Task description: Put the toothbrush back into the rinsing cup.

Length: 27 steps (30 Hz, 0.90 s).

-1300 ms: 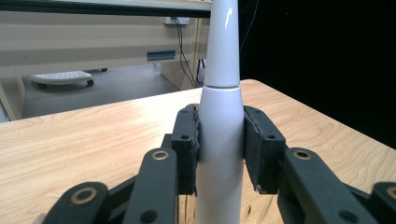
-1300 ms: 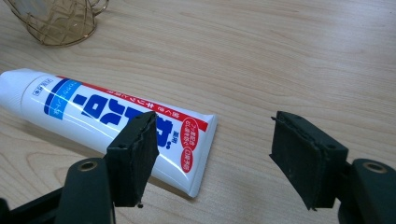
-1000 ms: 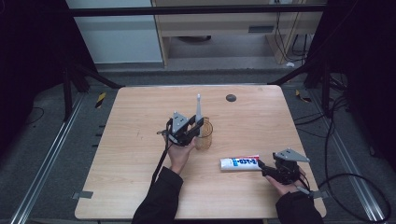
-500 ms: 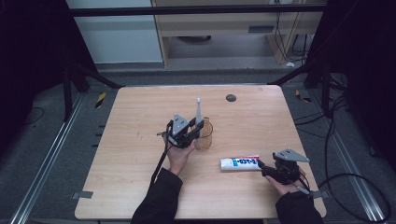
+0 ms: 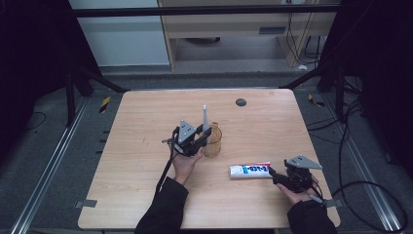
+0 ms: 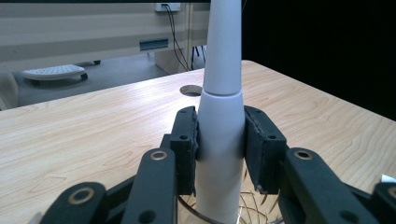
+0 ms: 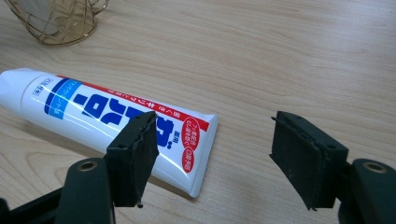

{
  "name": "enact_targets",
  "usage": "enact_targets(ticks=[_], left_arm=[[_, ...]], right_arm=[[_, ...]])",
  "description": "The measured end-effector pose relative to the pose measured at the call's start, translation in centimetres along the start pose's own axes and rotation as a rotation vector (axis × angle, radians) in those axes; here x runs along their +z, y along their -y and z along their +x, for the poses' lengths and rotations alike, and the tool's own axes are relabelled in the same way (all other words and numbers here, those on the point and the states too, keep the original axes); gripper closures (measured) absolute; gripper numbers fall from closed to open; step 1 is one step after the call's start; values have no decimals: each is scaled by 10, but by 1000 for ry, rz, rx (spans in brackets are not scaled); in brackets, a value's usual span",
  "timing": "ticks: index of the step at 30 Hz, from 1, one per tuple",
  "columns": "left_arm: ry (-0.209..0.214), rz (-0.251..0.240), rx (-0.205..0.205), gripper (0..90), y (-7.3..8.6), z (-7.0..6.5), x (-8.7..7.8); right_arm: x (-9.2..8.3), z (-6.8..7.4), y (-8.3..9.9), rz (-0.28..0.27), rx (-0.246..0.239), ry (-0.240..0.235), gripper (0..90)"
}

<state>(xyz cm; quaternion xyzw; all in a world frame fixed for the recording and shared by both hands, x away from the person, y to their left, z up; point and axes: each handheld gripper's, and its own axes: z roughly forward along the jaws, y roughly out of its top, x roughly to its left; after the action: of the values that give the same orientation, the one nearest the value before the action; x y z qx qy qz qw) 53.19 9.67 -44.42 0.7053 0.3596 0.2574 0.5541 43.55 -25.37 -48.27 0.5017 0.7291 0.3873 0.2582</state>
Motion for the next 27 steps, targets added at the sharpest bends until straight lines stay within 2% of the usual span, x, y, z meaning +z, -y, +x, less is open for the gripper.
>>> enact_targets(ticks=[11, 22, 27], left_arm=[[-1, 11, 7, 653, 1, 2, -6], [0, 26, 9, 628, 5, 1, -5], [2, 27, 8, 582, 5, 1, -5]], right_arm=[[1, 0, 0, 1, -4, 2, 313], [1, 1, 0, 2, -3, 0, 312], [1, 1, 0, 4, 1, -3, 312]])
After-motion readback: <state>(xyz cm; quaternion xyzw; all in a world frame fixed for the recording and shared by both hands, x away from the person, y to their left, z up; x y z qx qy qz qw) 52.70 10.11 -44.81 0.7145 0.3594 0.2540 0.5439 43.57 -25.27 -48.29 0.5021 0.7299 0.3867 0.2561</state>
